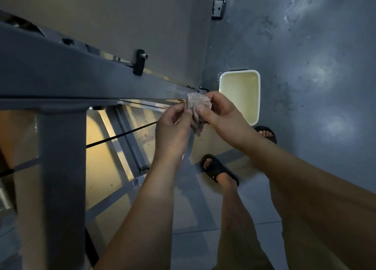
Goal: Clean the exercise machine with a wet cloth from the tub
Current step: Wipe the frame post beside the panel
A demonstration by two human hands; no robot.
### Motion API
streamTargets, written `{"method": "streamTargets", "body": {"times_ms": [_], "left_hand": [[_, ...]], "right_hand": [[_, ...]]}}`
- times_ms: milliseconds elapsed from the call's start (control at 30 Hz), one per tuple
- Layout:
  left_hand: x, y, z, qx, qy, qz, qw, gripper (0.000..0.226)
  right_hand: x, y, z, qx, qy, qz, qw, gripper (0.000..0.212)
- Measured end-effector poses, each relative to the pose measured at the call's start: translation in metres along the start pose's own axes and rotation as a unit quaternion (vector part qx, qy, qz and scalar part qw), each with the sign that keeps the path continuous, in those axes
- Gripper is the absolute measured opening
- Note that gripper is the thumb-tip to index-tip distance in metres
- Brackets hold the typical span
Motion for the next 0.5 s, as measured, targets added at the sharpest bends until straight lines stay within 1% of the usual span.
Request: {"method": "streamTargets", "body": {"times_ms": [67, 100, 133, 233, 300, 333, 400, 433, 500], "left_hand": [[0.000, -0.006, 0.001, -0.003, 0.007, 0.034, 0.999, 0.012], [0.000, -0.008, -0.001, 0.005, 0.012, 0.051, 0.999, 0.009], [-0.001, -0.011, -0.003, 0.020, 0.015, 0.075, 0.997, 0.011], [0.002, -0.014, -0.005, 0.062, 0.051, 0.173, 0.982, 0.042], [0.006, -0.015, 0.000, 0.043, 0.103, 0.229, 0.967, 0.056], [0.007, -0.016, 0.004, 0.026, 0.119, 0.232, 0.965, 0.052], [0.006, -0.018, 0.011, -0.002, 0.142, 0.203, 0.969, 0.032], [0.004, -0.019, 0.014, -0.013, 0.160, 0.193, 0.968, 0.031], [0.002, -0.025, 0.014, -0.023, 0.202, 0.226, 0.953, 0.041]], "right_hand": [[-0.005, -0.004, 0.000, -0.016, -0.059, 0.016, 0.998, 0.022], [-0.008, -0.007, 0.000, -0.025, -0.074, 0.022, 0.997, 0.021], [-0.013, -0.009, 0.000, -0.031, -0.074, 0.029, 0.996, 0.019], [-0.027, -0.017, 0.003, -0.015, -0.016, 0.076, 0.997, 0.017], [-0.037, -0.022, 0.004, 0.023, 0.026, 0.110, 0.993, 0.020], [-0.044, -0.024, 0.005, 0.045, 0.033, 0.122, 0.991, 0.020], [-0.059, -0.028, 0.004, 0.101, 0.044, 0.139, 0.984, 0.023], [-0.066, -0.030, 0.004, 0.130, 0.064, 0.148, 0.978, 0.024], [-0.077, -0.037, 0.007, 0.176, 0.112, 0.161, 0.965, 0.021]]}}
Point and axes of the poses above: each hand's wrist, its own y-axis away from the middle knuckle, its own x-axis out of the back of the hand, z = x × y, the point moved 1 cm from there along -y, towards the middle knuckle, and after that the axes turned 8 degrees about z, right-handed, at the moved point
